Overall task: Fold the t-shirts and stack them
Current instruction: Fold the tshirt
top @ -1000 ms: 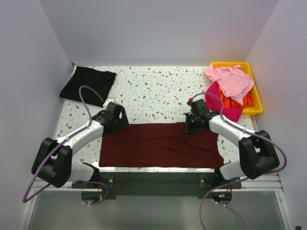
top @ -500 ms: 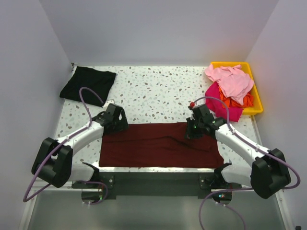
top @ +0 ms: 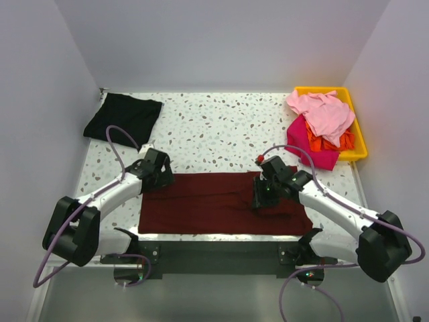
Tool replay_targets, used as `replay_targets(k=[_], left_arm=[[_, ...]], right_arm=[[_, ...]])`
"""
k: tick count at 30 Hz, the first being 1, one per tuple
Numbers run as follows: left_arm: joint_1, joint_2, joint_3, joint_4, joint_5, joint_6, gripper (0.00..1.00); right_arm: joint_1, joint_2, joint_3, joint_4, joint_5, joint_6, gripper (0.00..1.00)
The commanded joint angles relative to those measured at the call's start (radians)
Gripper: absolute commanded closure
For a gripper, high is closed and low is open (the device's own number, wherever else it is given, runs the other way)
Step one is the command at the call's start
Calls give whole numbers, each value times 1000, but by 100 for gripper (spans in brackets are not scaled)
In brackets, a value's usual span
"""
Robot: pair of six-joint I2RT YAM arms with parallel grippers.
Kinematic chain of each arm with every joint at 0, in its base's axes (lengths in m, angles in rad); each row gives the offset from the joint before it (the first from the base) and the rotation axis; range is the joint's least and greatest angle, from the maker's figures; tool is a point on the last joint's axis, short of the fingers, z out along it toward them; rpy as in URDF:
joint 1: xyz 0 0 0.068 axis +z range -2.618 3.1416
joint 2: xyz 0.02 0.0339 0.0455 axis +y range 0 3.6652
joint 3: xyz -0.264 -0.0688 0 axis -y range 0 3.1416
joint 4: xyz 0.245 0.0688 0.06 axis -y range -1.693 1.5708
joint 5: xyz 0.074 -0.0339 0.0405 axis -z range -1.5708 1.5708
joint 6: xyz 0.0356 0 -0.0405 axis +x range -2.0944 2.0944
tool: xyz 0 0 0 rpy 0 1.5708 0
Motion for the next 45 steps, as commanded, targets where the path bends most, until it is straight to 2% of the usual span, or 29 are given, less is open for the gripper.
replay_targets(k=[1,2,5,8,11,13,16,20,23,25,36,45], left_arm=[[16,-39,-22,-15,-35,18,0],[21,-40,-27,-15,-34,18,0],[25,-45,-39,-12,-26,18,0],[27,-45,-45,-13,-26,18,0],[30,-45,-53,-21,-30,17,0],[30,-51,-58,-24,-38,17,0],[33,-65,-62,-24,-35,12,0],[38,-66,-58,-30,-35,12,0],[38,-72,-55,-40,-34,10,0],[39,-81,-53,-43,-30,9,0],[39,-51,-70,-40,-40,-19,3],[47,-43,-76,-38,-46,-23,5]], right_arm=[[29,-51,-22,-52,-43,39,67],[37,-59,-24,-59,-50,42,60],[40,-99,-33,-85,-41,47,52],[40,-138,-21,-125,34,55,45],[38,-136,-4,-108,84,81,44],[40,-116,5,-67,85,91,44],[40,-59,12,18,66,104,50],[40,15,15,88,72,105,65],[40,45,9,113,42,107,70],[40,35,-4,121,32,111,70],[40,-16,-24,124,-17,115,55],[69,45,-41,147,-44,104,54]])
